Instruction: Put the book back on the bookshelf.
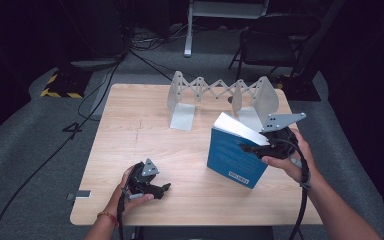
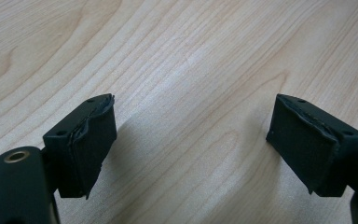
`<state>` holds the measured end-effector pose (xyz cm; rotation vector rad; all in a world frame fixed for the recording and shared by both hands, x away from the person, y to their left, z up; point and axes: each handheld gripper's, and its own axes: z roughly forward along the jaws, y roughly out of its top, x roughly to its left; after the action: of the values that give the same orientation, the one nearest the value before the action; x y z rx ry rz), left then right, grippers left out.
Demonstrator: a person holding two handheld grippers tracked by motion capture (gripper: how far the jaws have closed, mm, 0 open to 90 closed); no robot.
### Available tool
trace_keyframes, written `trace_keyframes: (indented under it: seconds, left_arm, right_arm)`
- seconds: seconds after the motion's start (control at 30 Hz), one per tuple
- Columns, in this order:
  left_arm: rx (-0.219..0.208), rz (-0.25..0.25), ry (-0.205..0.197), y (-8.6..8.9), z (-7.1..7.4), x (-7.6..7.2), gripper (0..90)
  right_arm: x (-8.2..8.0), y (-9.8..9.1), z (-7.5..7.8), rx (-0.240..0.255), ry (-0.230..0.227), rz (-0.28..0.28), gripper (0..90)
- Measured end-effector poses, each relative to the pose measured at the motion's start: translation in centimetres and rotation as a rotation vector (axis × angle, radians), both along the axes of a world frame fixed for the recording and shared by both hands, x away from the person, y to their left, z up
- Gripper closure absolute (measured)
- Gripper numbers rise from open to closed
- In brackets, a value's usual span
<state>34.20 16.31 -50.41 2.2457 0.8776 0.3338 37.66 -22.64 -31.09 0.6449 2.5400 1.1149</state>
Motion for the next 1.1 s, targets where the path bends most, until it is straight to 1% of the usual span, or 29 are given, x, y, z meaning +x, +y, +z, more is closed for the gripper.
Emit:
trace_keyframes:
  seconds: [0.2,0.27,0.33,0.43,0.5,0.6,0.63,0.7,0.77,0.87,0.97,1.1]
  left_arm:
    - [-0.005,-0.001,0.001,0.0,0.0,0.0,15.1]
    - [-0.003,-0.004,0.0,0.0,0.0,0.1,14.9]
    - [-0.003,-0.006,0.001,0.0,0.0,0.1,14.8]
    - [-0.003,-0.006,0.001,0.0,0.0,0.1,14.8]
    - [-0.004,-0.008,0.001,0.0,0.0,0.1,14.8]
    - [-0.002,-0.014,0.001,0.0,0.0,0.2,14.6]
    - [-0.001,-0.014,0.0,0.0,0.0,0.2,14.4]
    - [0.0,-0.015,-0.001,0.0,0.0,0.3,14.1]
    - [0.0,-0.016,-0.002,0.0,0.0,0.3,14.0]
    - [0.0,-0.016,-0.002,0.0,0.0,0.3,14.0]
    - [0.0,-0.016,-0.002,0.0,0.0,0.3,14.0]
    - [-0.001,-0.014,-0.002,0.0,0.0,0.3,14.0]
  right_arm:
    - [0.2,-3.2,0.9,0.008,0.0,-0.056,60.3]
    - [0.3,-4.5,1.3,0.014,-0.002,-0.099,60.2]
    - [0.4,-5.5,1.6,0.014,-0.018,-0.14,60.2]
    - [0.8,-7.1,2.2,-0.007,-0.04,-0.192,60.2]
    - [1.1,-8.0,2.7,-0.015,-0.042,-0.233,60.2]
    - [1.6,-9.2,3.5,-0.031,-0.049,-0.276,60.2]
    - [2.0,-9.7,4.0,-0.037,-0.055,-0.304,60.2]
    - [2.4,-10.1,4.5,-0.042,-0.067,-0.329,60.2]
    - [3.0,-10.4,4.9,-0.035,-0.076,-0.361,60.2]
    - [4.0,-10.5,5.2,-0.029,-0.073,-0.392,60.2]
    - [5.2,-10.2,5.4,-0.018,-0.063,-0.407,60.2]
    - [6.7,-9.6,5.6,-0.015,-0.053,-0.423,60.1]
